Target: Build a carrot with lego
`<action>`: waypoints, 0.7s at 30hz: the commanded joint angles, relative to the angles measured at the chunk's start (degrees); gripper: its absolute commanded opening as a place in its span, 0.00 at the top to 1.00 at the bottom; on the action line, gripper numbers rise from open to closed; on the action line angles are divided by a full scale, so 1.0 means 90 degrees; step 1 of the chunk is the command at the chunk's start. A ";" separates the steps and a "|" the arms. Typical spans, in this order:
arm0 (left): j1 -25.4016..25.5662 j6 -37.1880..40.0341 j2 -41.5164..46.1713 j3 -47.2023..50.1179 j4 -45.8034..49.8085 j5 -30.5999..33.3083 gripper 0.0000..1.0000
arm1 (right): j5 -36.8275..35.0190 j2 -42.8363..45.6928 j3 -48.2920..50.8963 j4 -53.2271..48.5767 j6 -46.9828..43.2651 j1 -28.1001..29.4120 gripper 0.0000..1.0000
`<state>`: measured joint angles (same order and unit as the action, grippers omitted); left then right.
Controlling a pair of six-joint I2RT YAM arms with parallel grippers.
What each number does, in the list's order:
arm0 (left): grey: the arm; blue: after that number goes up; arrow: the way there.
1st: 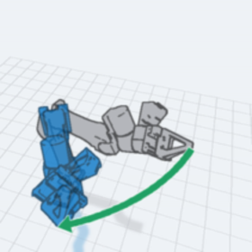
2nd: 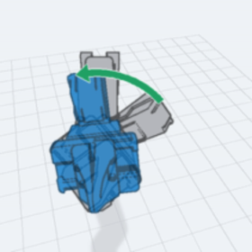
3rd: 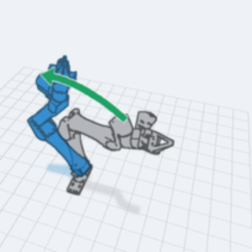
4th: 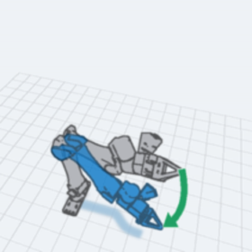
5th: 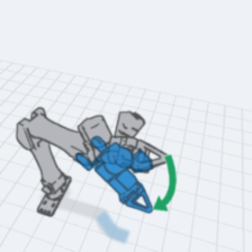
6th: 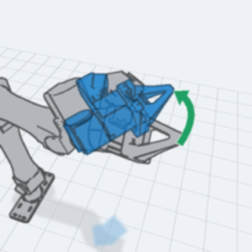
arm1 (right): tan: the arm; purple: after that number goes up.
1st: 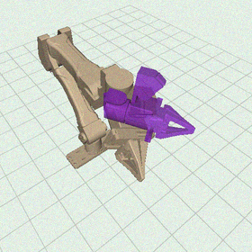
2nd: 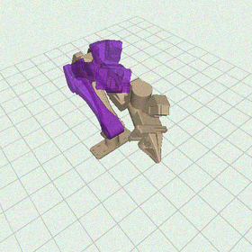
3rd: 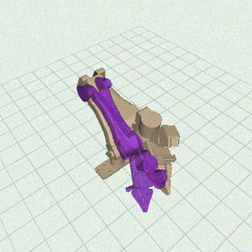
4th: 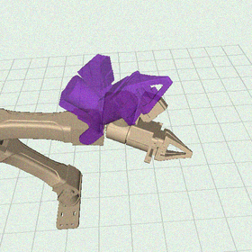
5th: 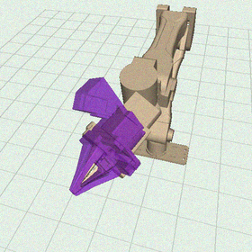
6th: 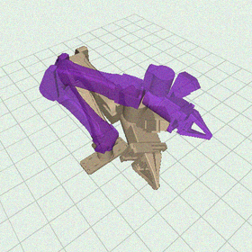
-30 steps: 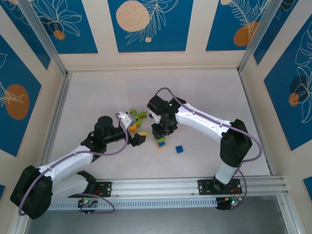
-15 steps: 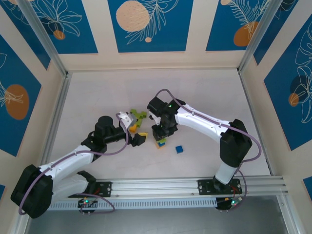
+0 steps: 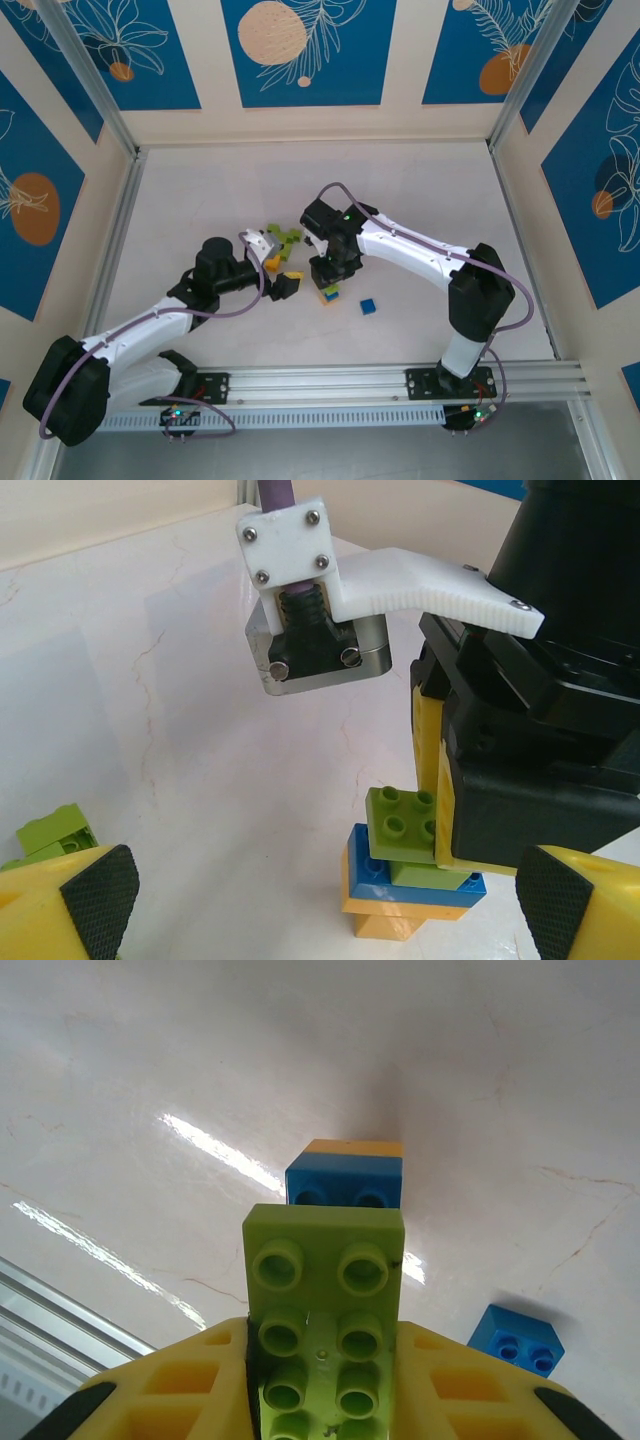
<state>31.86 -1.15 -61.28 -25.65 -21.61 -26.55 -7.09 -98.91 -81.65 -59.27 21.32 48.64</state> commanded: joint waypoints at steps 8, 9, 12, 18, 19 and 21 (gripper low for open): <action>-0.0068 -0.0039 -0.0008 -0.0176 0.0028 -0.0173 0.01 | -0.0169 -0.0128 0.0177 -0.0435 0.0148 0.0074 0.68; -0.0071 -0.0039 -0.0008 -0.0165 0.0028 -0.0173 0.01 | -0.0169 -0.0148 0.0172 -0.0436 0.0141 0.0074 0.68; -0.0064 -0.0039 0.0001 -0.0165 0.0037 -0.0175 0.01 | -0.0200 -0.0185 0.0118 -0.0492 0.0133 0.0086 0.68; -0.0063 -0.0039 -0.0033 -0.0171 0.0028 -0.0194 0.01 | -0.0158 -0.0179 0.0035 -0.0629 0.0028 0.0131 0.68; -0.0063 -0.0037 -0.0029 -0.0174 0.0028 -0.0186 0.01 | -0.0105 -0.0177 0.0038 -0.0641 0.0001 0.0130 0.68; -0.0068 -0.0037 -0.0019 -0.0177 0.0028 -0.0195 0.01 | -0.0010 -0.0171 0.0023 -0.0677 -0.0042 0.0132 0.68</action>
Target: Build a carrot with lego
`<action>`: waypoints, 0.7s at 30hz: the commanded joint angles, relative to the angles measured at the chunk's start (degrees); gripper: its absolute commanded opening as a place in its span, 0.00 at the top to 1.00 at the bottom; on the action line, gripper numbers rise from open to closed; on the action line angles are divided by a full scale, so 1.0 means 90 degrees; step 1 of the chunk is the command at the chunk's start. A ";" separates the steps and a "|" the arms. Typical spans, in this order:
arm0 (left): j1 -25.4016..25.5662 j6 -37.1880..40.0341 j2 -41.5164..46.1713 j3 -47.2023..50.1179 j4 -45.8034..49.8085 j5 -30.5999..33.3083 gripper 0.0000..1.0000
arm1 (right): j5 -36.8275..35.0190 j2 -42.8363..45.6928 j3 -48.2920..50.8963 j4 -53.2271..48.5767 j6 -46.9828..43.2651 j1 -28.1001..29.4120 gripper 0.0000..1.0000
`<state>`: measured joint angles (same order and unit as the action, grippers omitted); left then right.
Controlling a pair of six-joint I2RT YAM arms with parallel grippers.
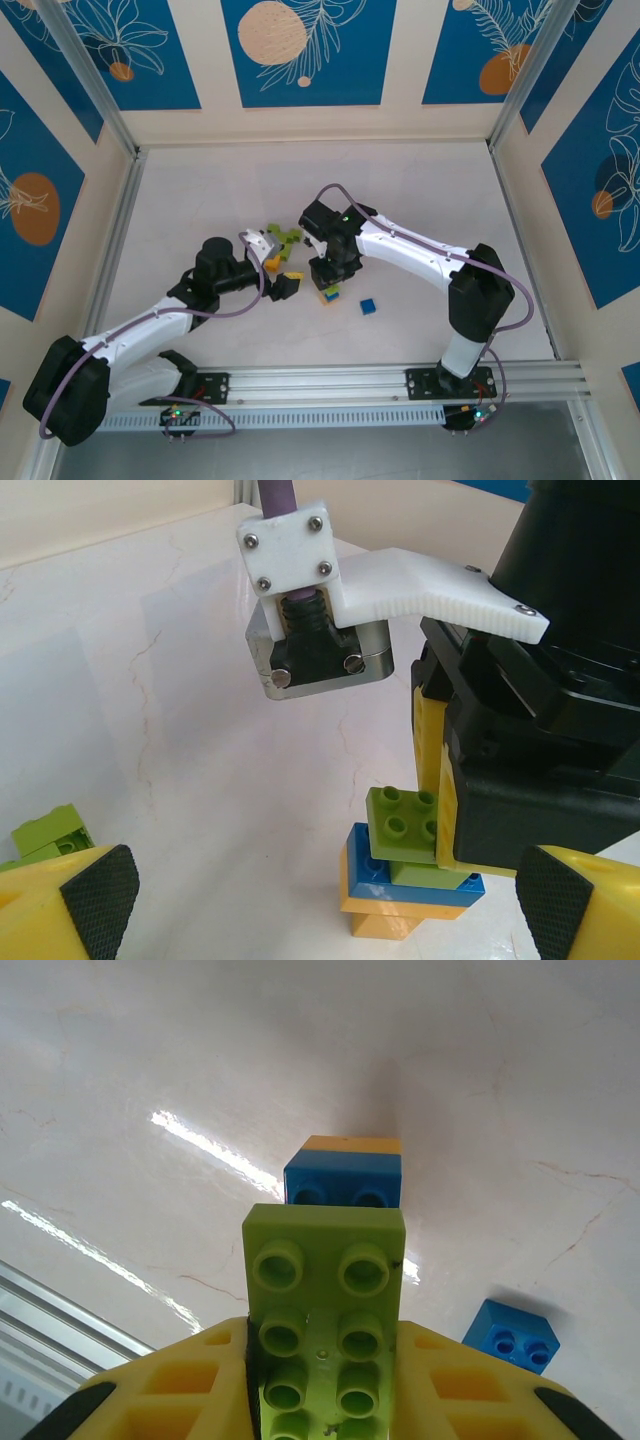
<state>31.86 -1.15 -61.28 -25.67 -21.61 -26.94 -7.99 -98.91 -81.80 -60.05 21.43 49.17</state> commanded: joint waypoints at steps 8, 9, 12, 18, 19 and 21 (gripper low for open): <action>-0.0065 -0.0048 -0.0009 -0.0170 0.0034 -0.0163 0.01 | -0.0056 -0.0098 0.0000 -0.0707 -0.0009 0.0111 0.68; -0.0061 -0.0048 -0.0008 -0.0169 0.0043 -0.0154 0.01 | -0.0069 -0.0068 0.0000 -0.0678 0.0001 0.0113 0.68; -0.0064 -0.0048 -0.0008 -0.0166 0.0031 -0.0168 0.01 | -0.0063 0.0063 -0.0008 -0.0538 0.0011 0.0101 0.69; -0.0066 -0.0039 0.0001 -0.0172 0.0047 -0.0169 0.01 | 0.0067 0.0000 0.0033 -0.0339 -0.0037 0.0064 0.69; -0.0064 -0.0039 0.0011 -0.0173 0.0047 -0.0170 0.01 | 0.0085 -0.0018 0.0054 -0.0332 -0.0032 0.0073 0.69; -0.0063 -0.0039 0.0021 -0.0169 0.0048 -0.0153 0.01 | 0.0142 -0.0031 0.0093 -0.0313 -0.0035 0.0075 0.69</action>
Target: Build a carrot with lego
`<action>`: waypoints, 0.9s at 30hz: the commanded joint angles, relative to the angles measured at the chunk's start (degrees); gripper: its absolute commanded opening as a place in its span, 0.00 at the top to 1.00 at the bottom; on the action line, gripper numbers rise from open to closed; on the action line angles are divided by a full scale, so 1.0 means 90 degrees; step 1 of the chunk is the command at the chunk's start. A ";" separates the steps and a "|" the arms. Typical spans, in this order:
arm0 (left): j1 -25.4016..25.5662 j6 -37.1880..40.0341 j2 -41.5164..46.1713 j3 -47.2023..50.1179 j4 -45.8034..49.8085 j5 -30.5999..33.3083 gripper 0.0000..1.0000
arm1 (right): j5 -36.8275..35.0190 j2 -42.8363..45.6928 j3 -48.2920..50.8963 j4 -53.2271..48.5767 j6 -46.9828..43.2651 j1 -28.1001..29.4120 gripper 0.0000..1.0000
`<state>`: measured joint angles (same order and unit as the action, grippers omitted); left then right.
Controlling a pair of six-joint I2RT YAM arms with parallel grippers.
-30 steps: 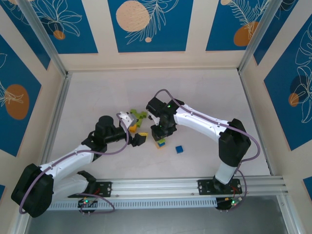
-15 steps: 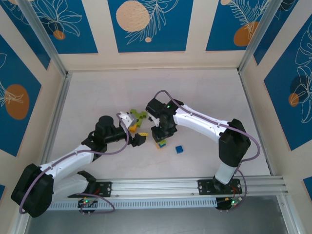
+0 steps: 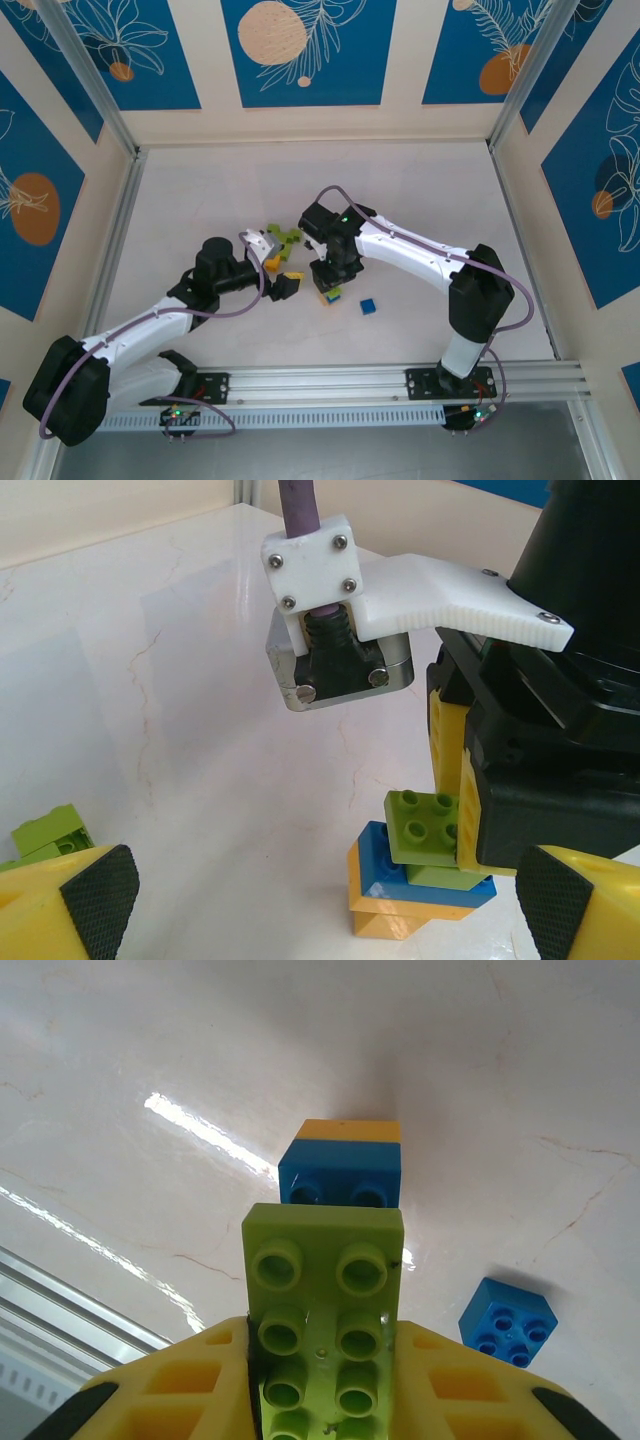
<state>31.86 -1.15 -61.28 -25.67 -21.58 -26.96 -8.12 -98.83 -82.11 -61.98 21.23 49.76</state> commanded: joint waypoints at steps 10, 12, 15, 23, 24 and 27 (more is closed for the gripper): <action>-0.0071 -0.0038 0.0019 -0.0179 0.0052 -0.0163 0.01 | -0.0211 -0.0029 0.0261 0.0016 -0.0086 0.0074 0.69; -0.0064 -0.0031 0.0021 -0.0177 0.0054 -0.0152 0.01 | -0.0221 -0.0114 0.0249 0.0077 -0.0174 0.0101 0.69; -0.0071 -0.0029 0.0005 -0.0194 0.0054 -0.0159 0.01 | -0.0100 -0.0354 0.0214 0.0060 -0.0237 0.0116 0.69; -0.0072 -0.0025 -0.0008 -0.0195 0.0045 -0.0186 0.01 | 0.0249 -0.0785 0.0249 -0.0033 -0.0296 0.0114 0.68; -0.0072 -0.0028 -0.0008 -0.0195 0.0051 -0.0184 0.01 | 0.0272 -0.0822 0.0260 -0.0038 -0.0299 0.0113 0.69; -0.0069 -0.0036 0.0016 -0.0182 0.0053 -0.0182 0.01 | 0.0369 -0.0964 0.0314 -0.0040 -0.0356 0.0113 0.69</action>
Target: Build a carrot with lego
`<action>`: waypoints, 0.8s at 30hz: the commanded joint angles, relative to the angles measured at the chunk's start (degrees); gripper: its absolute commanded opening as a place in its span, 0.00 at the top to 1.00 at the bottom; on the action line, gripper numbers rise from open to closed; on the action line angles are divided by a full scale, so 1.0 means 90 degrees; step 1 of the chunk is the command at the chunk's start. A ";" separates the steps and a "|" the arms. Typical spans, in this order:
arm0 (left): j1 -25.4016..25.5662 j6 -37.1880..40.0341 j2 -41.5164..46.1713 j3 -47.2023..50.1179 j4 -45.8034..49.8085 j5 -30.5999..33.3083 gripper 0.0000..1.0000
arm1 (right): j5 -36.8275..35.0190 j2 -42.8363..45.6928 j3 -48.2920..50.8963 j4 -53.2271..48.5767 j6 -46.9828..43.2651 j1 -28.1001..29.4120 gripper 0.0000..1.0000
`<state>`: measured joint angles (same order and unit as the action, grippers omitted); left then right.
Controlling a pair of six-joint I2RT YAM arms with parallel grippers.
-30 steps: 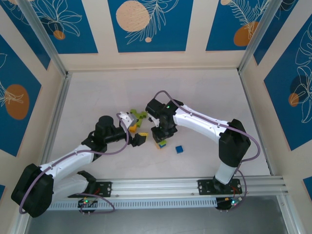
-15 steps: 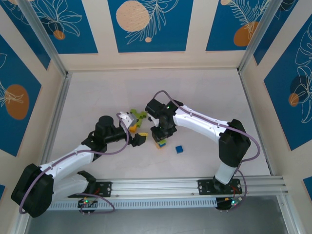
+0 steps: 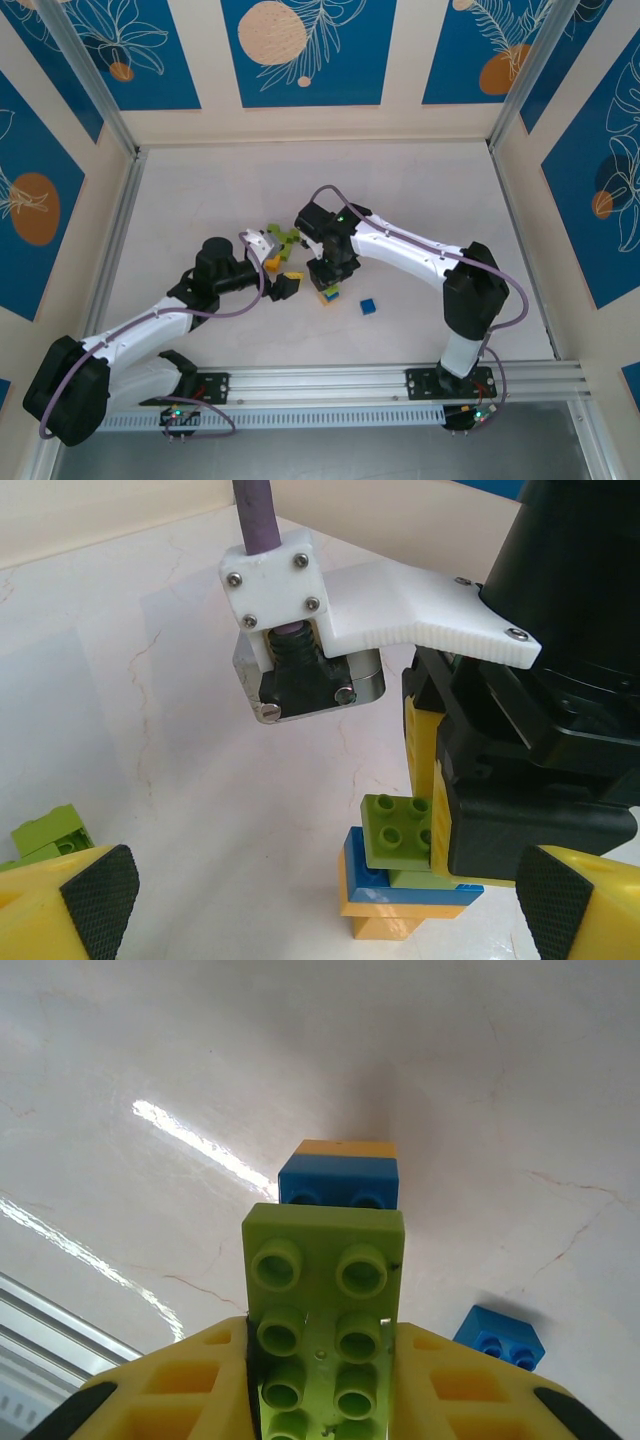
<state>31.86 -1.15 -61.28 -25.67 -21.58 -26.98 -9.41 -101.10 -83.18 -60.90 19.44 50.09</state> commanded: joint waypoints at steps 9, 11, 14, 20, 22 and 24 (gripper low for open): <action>-0.0069 -0.0022 0.0022 -0.0178 0.0054 -0.0192 0.01 | 0.0746 -0.1044 0.0775 0.0136 -0.0292 0.0072 0.69; -0.0072 -0.0029 0.0019 -0.0193 0.0054 -0.0189 0.01 | 0.0743 -0.1062 0.0787 0.0146 -0.0309 0.0070 0.69; -0.0066 -0.0021 0.0021 -0.0191 0.0052 -0.0192 0.01 | 0.0663 -0.0990 0.0734 0.0137 -0.0337 0.0070 0.69; -0.0069 -0.0031 0.0041 -0.0184 0.0053 -0.0198 0.01 | 0.0496 -0.0478 0.0142 0.0015 -0.0614 -0.0056 0.69; -0.0071 0.0007 0.0072 -0.0174 0.0064 -0.0206 0.01 | 0.0464 -0.0330 -0.0151 -0.0092 -0.0853 -0.0101 0.70; -0.0065 0.0066 0.0166 -0.0132 0.0056 -0.0280 0.01 | 0.0422 -0.0252 -0.0434 -0.0303 -0.1088 -0.0144 0.70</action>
<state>31.86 -1.13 -61.17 -25.78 -21.54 -27.55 -7.49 -101.89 -84.90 -61.71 13.63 49.08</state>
